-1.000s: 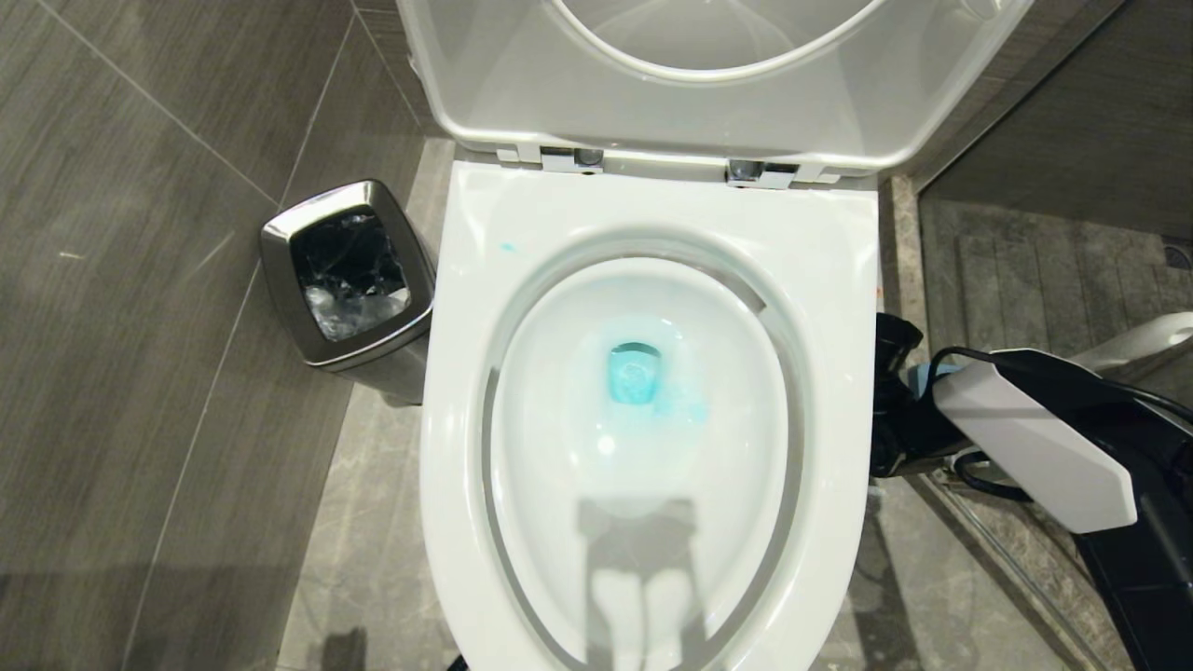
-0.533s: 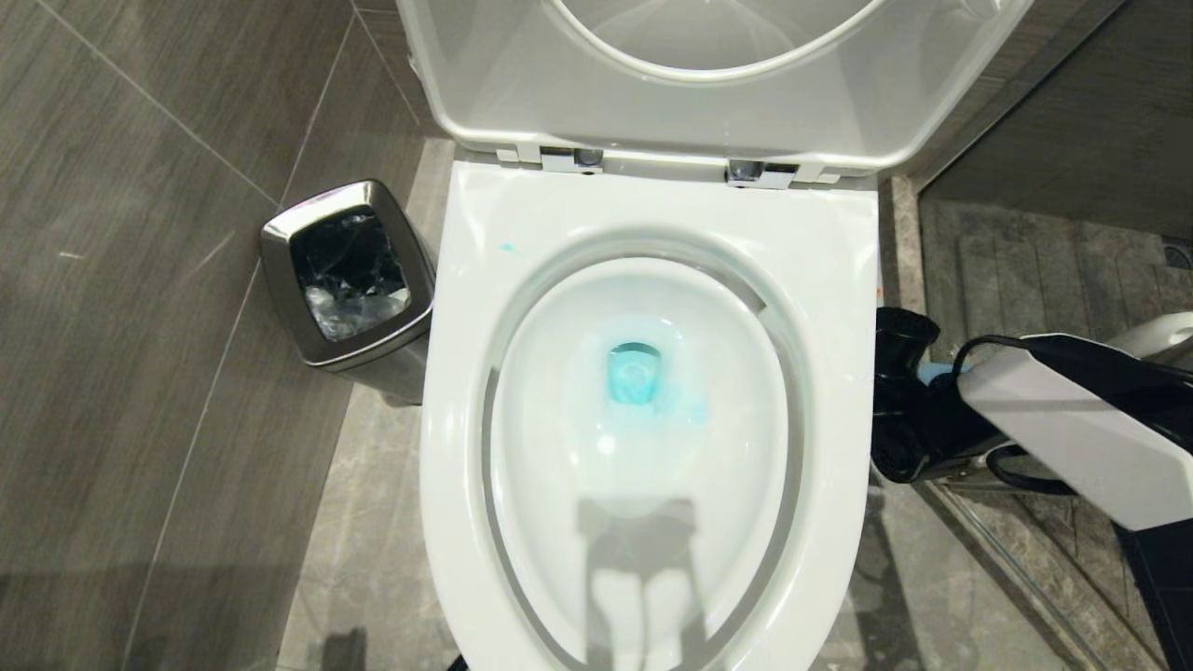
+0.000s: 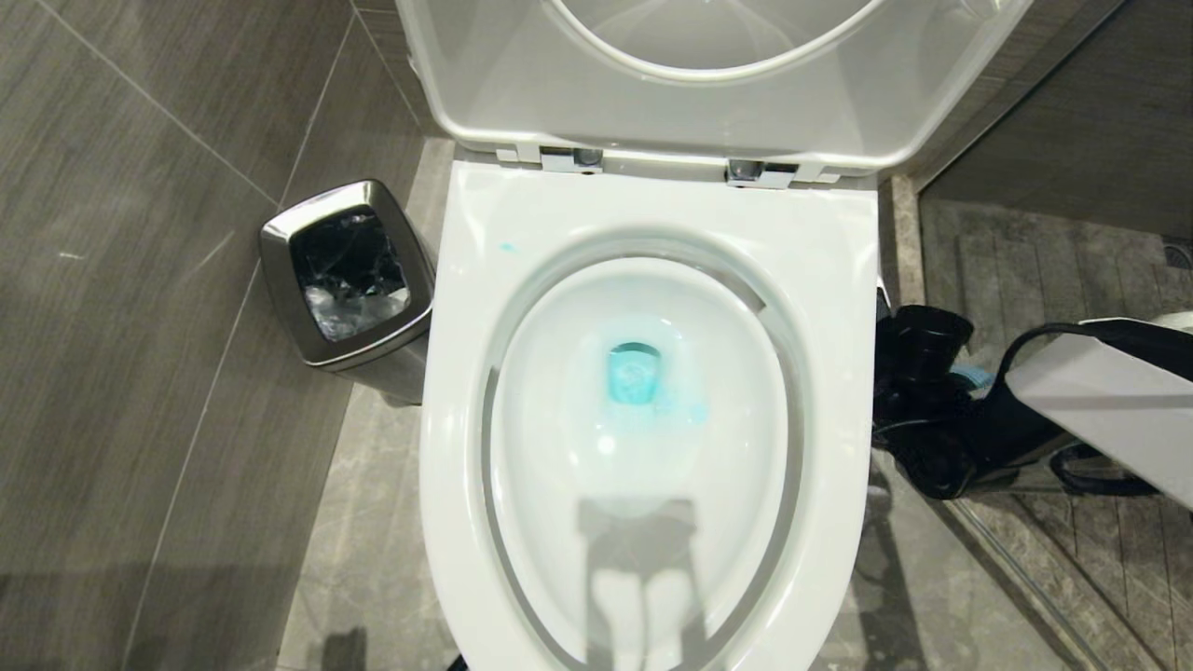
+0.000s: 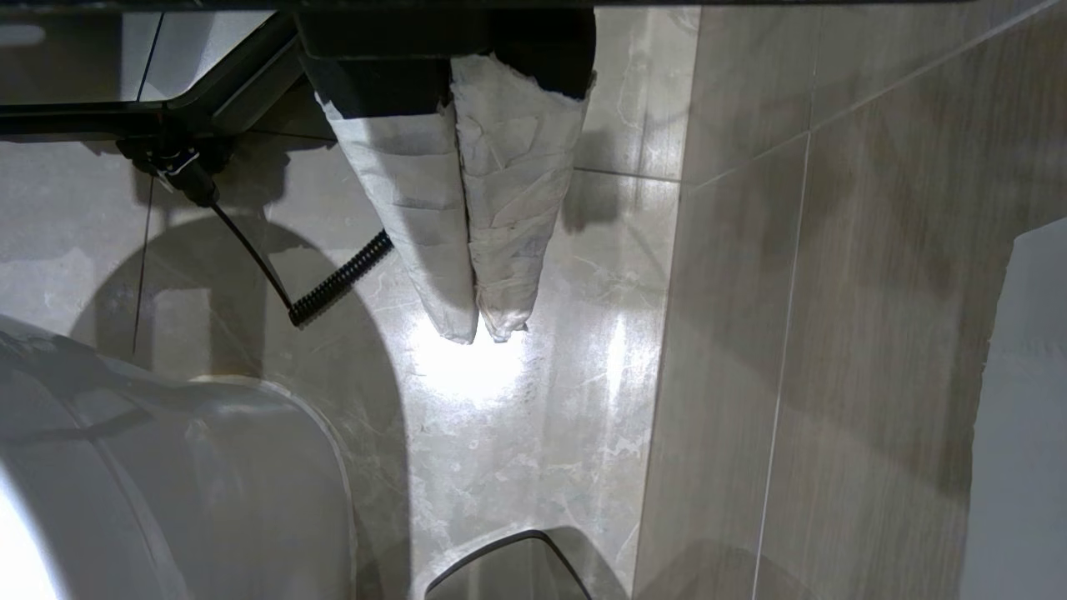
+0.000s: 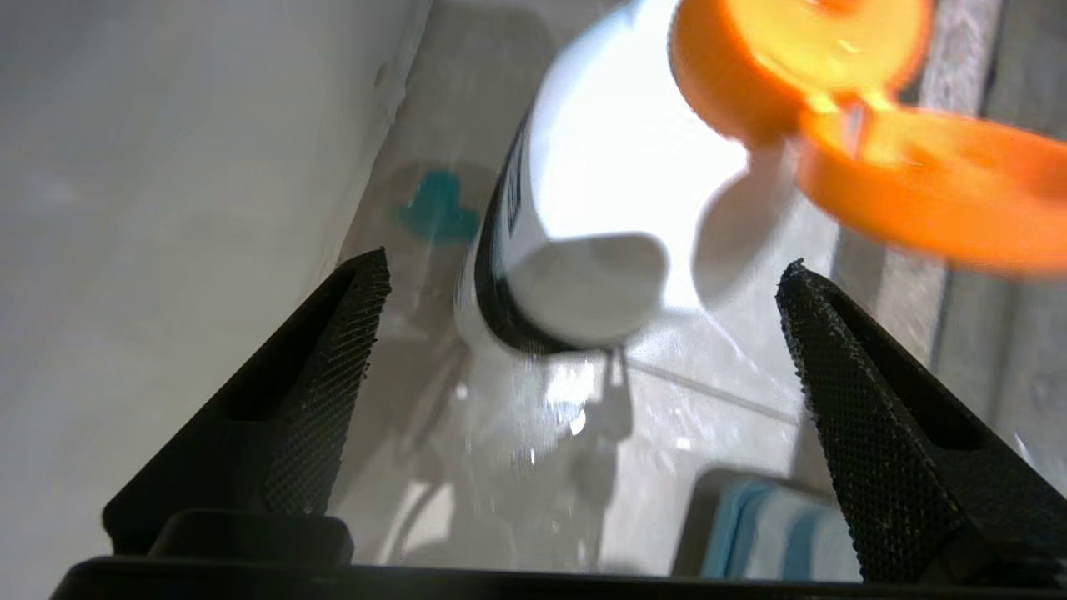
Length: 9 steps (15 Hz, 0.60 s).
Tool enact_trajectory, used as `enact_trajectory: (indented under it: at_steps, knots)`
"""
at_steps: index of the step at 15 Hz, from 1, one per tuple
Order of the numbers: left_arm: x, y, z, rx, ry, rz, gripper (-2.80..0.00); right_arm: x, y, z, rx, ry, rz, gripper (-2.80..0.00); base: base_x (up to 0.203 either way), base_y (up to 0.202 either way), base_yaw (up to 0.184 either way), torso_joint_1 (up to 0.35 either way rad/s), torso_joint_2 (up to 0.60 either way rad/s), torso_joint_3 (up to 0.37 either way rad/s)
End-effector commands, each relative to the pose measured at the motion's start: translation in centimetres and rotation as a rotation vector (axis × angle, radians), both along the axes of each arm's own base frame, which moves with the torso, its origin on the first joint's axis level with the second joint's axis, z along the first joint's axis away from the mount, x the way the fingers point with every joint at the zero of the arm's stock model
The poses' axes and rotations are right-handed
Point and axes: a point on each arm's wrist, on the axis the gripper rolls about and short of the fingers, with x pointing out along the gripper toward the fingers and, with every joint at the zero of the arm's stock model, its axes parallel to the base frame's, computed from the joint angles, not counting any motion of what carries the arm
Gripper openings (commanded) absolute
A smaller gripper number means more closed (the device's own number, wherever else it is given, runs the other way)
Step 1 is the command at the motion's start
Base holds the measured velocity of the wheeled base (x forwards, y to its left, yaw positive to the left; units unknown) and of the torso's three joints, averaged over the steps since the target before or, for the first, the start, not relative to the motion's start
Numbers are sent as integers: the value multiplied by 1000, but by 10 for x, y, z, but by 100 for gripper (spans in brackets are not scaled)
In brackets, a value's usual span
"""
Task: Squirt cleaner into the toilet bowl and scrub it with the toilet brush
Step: Place the cleaning agent on the floor
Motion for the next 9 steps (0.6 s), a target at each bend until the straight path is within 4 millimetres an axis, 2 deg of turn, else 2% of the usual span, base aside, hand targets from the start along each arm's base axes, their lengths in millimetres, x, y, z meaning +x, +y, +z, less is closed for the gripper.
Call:
enact_trajectory:
  at_steps: [1,6,9]
  knots:
    - [0,0,0,0,1,0,-280,-20,0,12,-2,3,7,0,0,0,0,0,0,0]
    - [0,0,0,0,1,0,-280,-70,4,1,7,66,26,0,0,0,0,0,0,0]
    - [0,0,0,0,1,0,-280,-98,-2,19,20,39,13,0,0,0,0,0,0,0]
